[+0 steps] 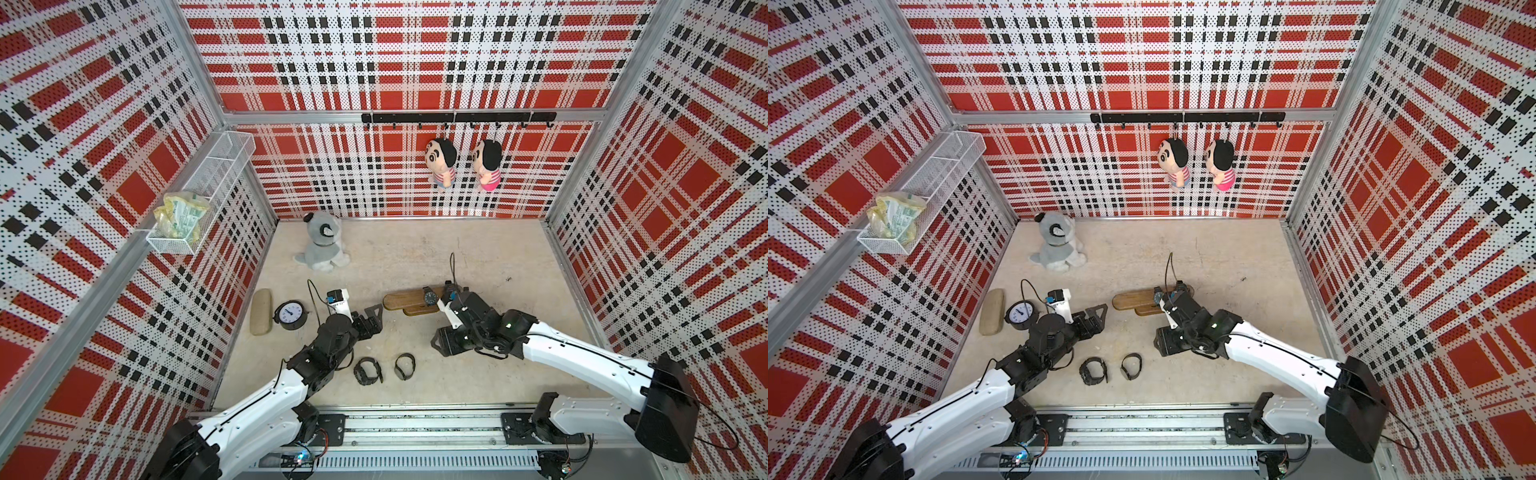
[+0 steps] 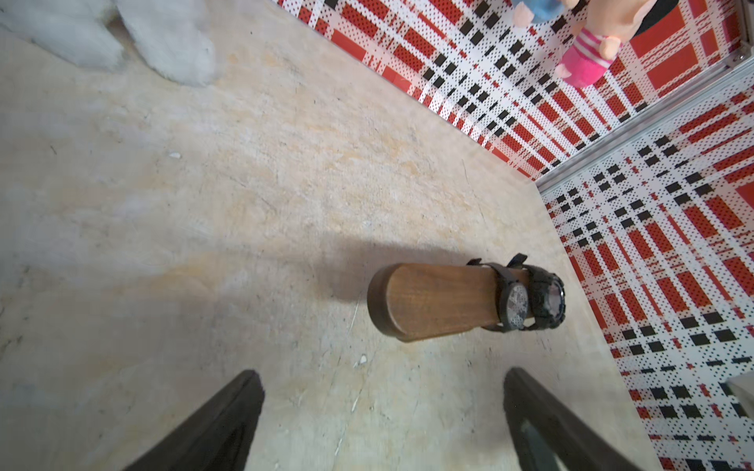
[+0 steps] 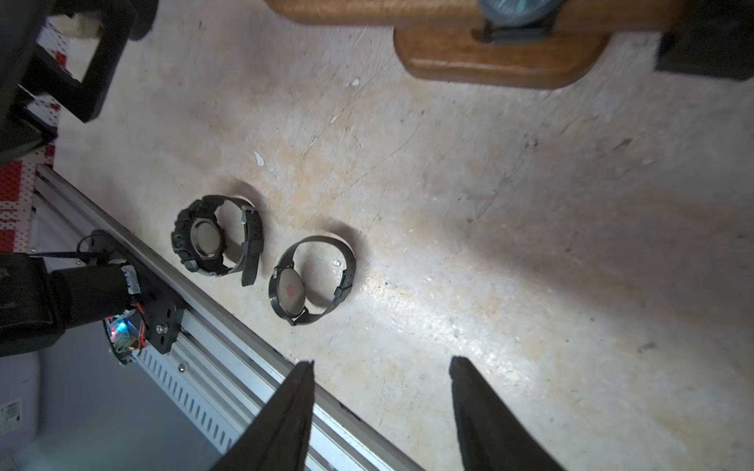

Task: Place watch on stand
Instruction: Pick up the watch at the center of the board.

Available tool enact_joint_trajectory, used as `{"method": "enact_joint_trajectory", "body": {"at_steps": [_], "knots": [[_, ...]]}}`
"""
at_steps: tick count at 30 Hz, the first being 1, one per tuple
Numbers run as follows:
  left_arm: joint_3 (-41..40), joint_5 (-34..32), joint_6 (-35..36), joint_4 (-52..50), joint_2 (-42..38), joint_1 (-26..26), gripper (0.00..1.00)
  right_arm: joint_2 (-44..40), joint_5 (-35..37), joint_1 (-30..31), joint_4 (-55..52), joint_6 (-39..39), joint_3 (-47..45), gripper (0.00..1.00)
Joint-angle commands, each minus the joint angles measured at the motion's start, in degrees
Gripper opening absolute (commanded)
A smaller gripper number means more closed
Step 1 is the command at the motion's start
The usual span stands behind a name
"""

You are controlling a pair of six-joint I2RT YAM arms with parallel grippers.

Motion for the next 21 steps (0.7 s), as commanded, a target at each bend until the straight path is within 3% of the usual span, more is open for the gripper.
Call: {"method": "enact_joint_trajectory", "body": {"at_steps": [1, 10, 21], "knots": [[-0.84, -2.0, -2.96, -2.88, -1.19, -2.46, 0.95, 3.36, -0.13, 2.89, 3.95, 2.02, -0.12, 0.57], [-1.59, -4.65, -8.15, -8.7, -4.38, -7.1, 0.98, 13.44, -2.07, 4.63, 7.14, -3.98, 3.51, 0.52], [-4.05, -5.18, -11.88, -13.53, -15.46, -7.63, 0.98, 19.98, -2.34, 4.81, 10.35, -4.67, 4.96, 0.41]]}}
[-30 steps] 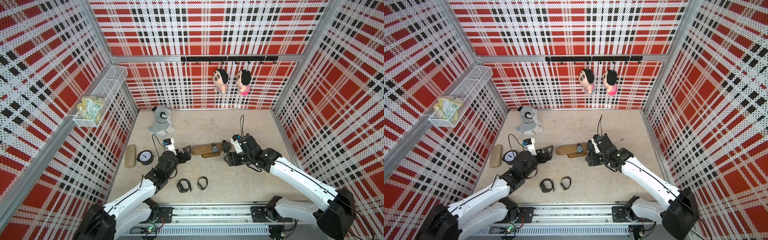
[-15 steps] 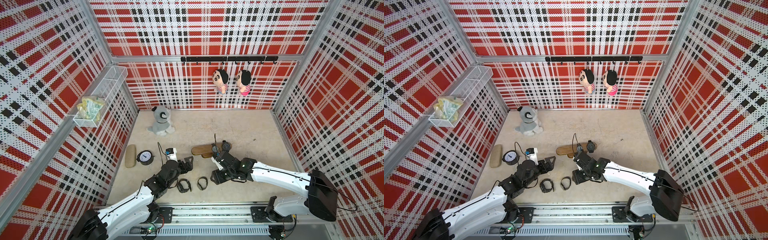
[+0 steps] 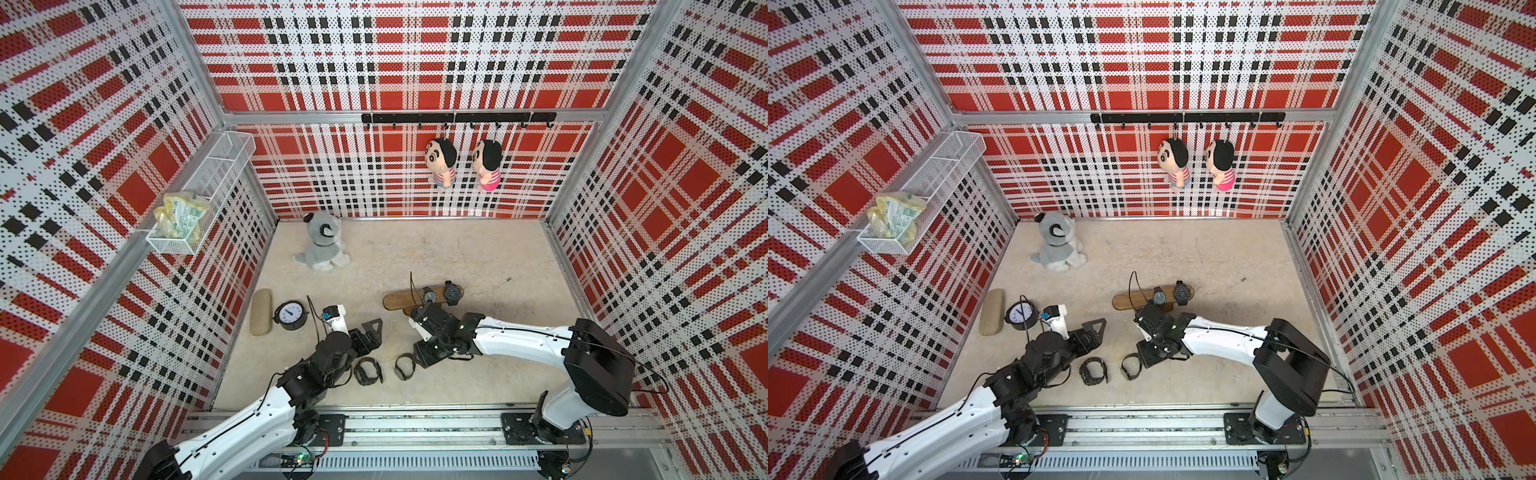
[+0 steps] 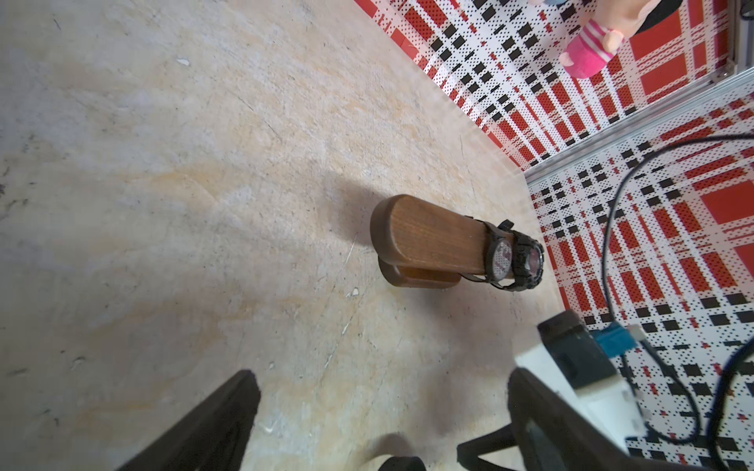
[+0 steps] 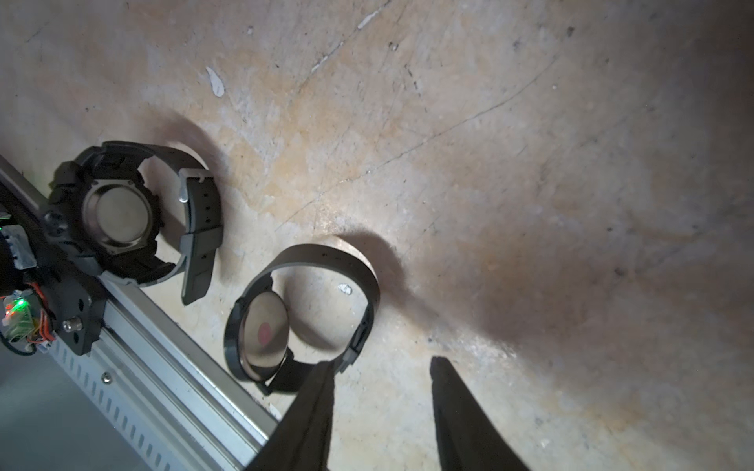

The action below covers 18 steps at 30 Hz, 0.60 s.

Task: Place watch on stand
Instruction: Pick up the watch at the center of the board.

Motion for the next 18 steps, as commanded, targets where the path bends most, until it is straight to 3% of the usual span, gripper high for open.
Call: {"method": "enact_joint_trajectory", "body": {"at_steps": [1, 18], "knots": [[-0.66, -0.57, -0.97, -2.67, -2.55, -0.46, 0.98, 1.32, 0.02, 0.4, 2.3, -0.52, 1.55, 0.41], [-0.84, 0.67, -0.62, -3.69, -3.49, -0.49, 0.98, 6.39, 1.79, 1.39, 1.96, -3.51, 3.54, 0.32]]}}
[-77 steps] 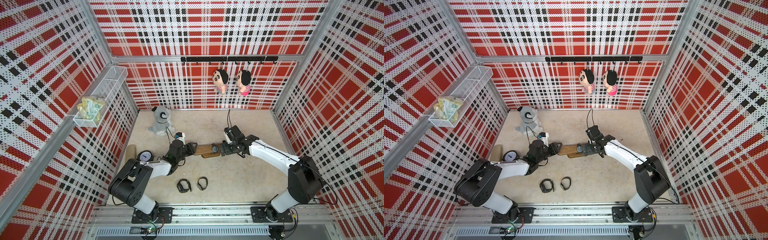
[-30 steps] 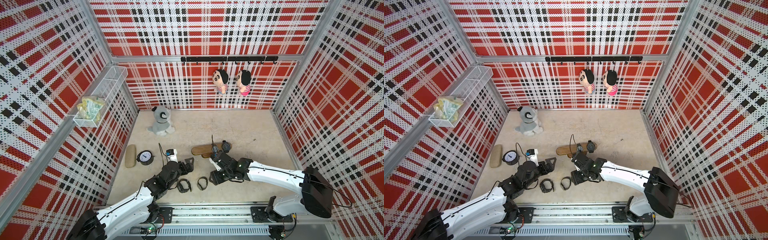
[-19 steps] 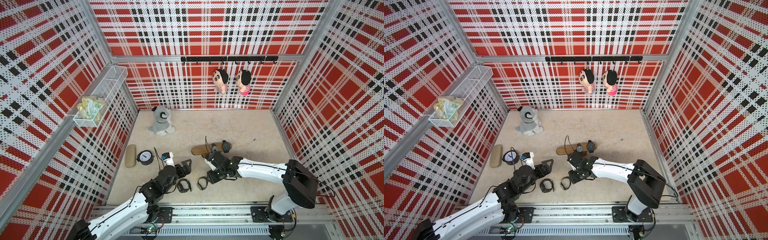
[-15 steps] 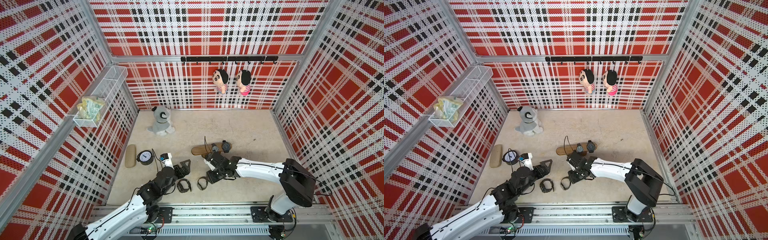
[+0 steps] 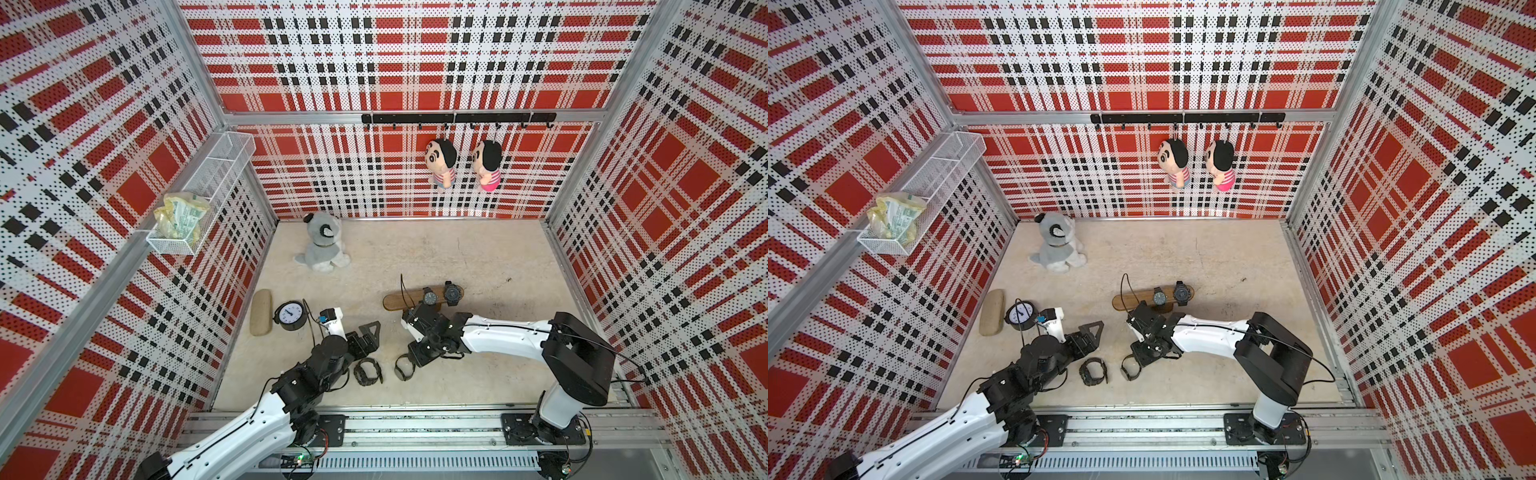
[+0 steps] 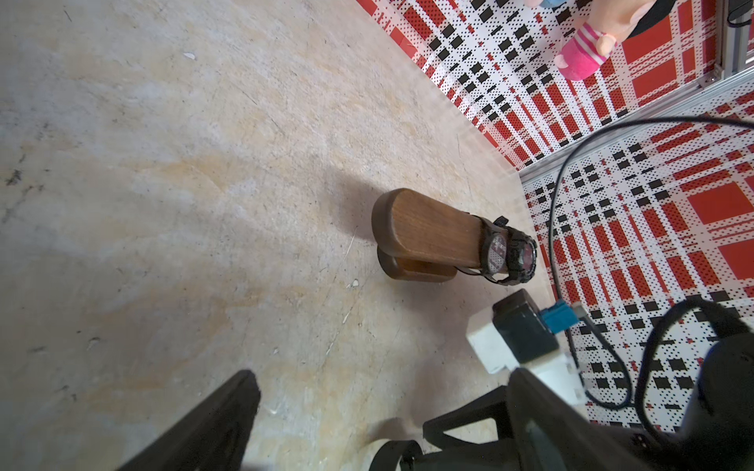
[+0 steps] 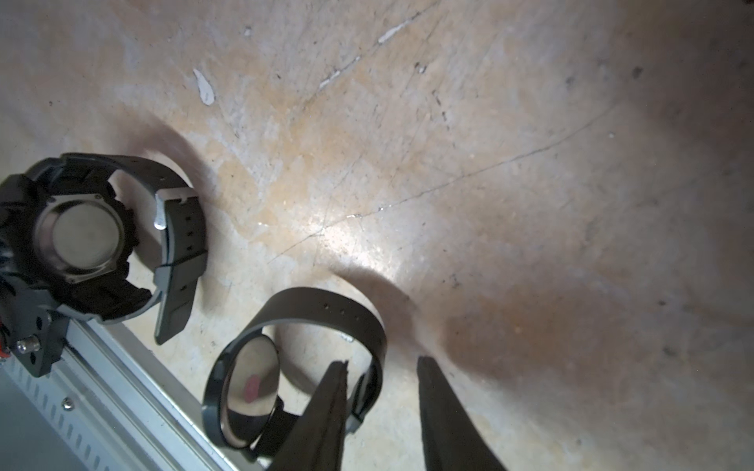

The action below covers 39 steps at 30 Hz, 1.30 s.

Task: Place watch on stand
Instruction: Pick up the watch at the center of the board.

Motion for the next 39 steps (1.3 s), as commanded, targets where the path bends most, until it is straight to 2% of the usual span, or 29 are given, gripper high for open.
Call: {"method": "enact_joint_trajectory", "body": {"at_steps": [1, 10, 17, 24, 26, 32, 39], "knots": [[-0.62, 0.17, -0.1, -0.44, -0.16, -0.31, 0.98, 1.03, 1.23, 0.68, 0.27, -0.51, 0.74, 0.32], [-0.45, 0.17, 0.08, -0.46, -0.14, -0.31, 0.99, 2.13, 1.9, 0.85, 0.62, -0.43, 0.76, 0.29], [-0.8, -0.35, 0.51, -0.5, 0.01, -0.35, 0.98, 2.06, 2.36, 0.86, 0.62, -0.43, 0.5, 0.22], [-0.7, -0.18, 0.69, -0.5, 0.12, -0.33, 0.98, 1.59, 2.31, 0.86, -0.04, -0.34, 0.73, 0.09], [-0.63, -0.27, 0.82, -0.5, 0.16, -0.35, 0.98, 1.08, 1.59, 0.86, -0.09, -0.24, 0.8, 0.01], [-0.53, 0.25, 2.08, -0.14, -0.35, -0.35, 0.98, -2.89, 1.19, 0.86, -1.23, 0.49, 0.4, 0.0], [-1.65, 7.92, 4.44, 8.14, -1.63, -0.35, 0.98, -10.94, -1.65, -2.01, -2.56, 1.12, 0.52, 0.0]]}}
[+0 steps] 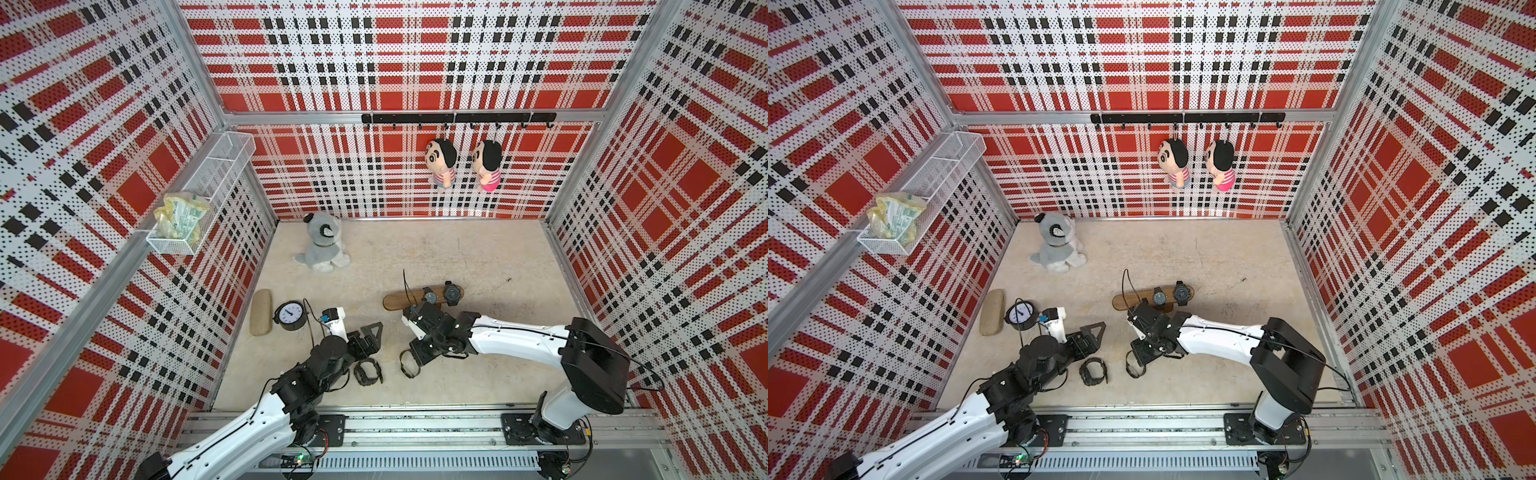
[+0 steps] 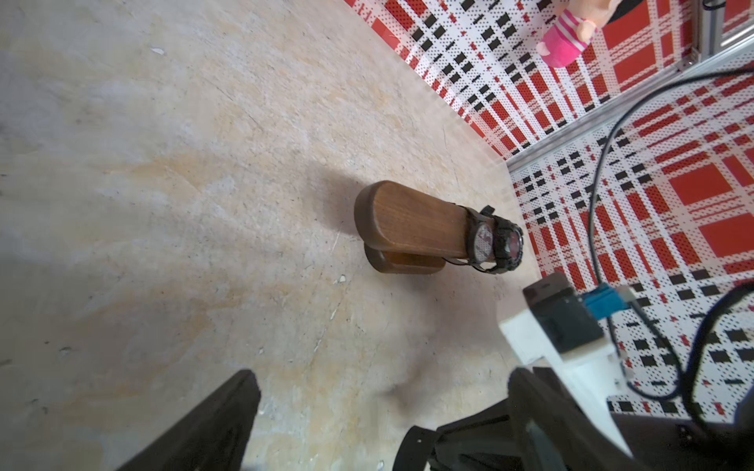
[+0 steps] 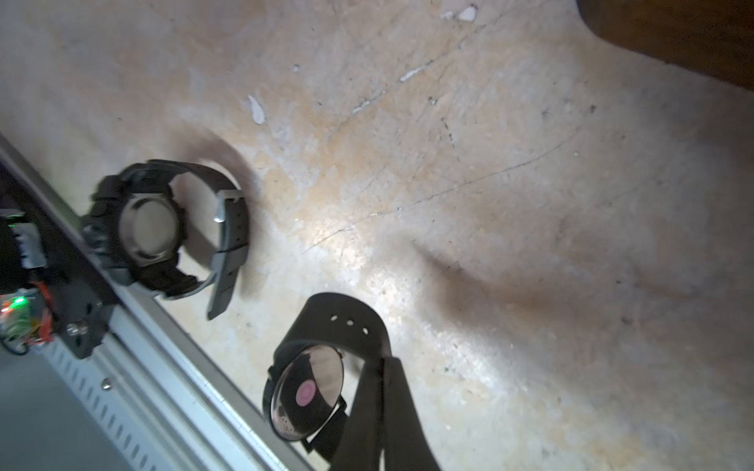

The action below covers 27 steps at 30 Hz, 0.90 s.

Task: Place watch on stand
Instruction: Pick up the watch at the center of the board.

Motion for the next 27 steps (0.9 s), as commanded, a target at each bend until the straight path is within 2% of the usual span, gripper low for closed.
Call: {"method": "enact_joint_trajectory", "body": {"at_steps": [1, 7, 16, 22, 27], "knots": [[-0.94, 5.52, 2.47, 6.71, -0.82, -0.31, 0.98, -5.43, -2.93, -2.58, -0.72, 0.89, 0.32, 0.0], [-1.33, 12.32, 4.71, 15.13, -0.4, -0.93, 0.98, -11.93, -7.22, -9.33, -1.45, 1.1, 0.94, 0.0], [-1.28, 17.52, 7.2, 25.05, 5.25, -5.88, 0.98, -16.68, -11.09, -18.59, -1.92, 4.01, 2.13, 0.0], [0.51, 17.59, 8.66, 29.89, 13.0, -9.29, 1.0, -17.27, -12.91, -20.52, -2.47, 4.28, 4.75, 0.0], [1.61, 17.52, 8.64, 35.83, 19.34, -10.07, 0.96, -17.26, -14.97, -20.56, -1.95, 4.7, 5.57, 0.0]]}}
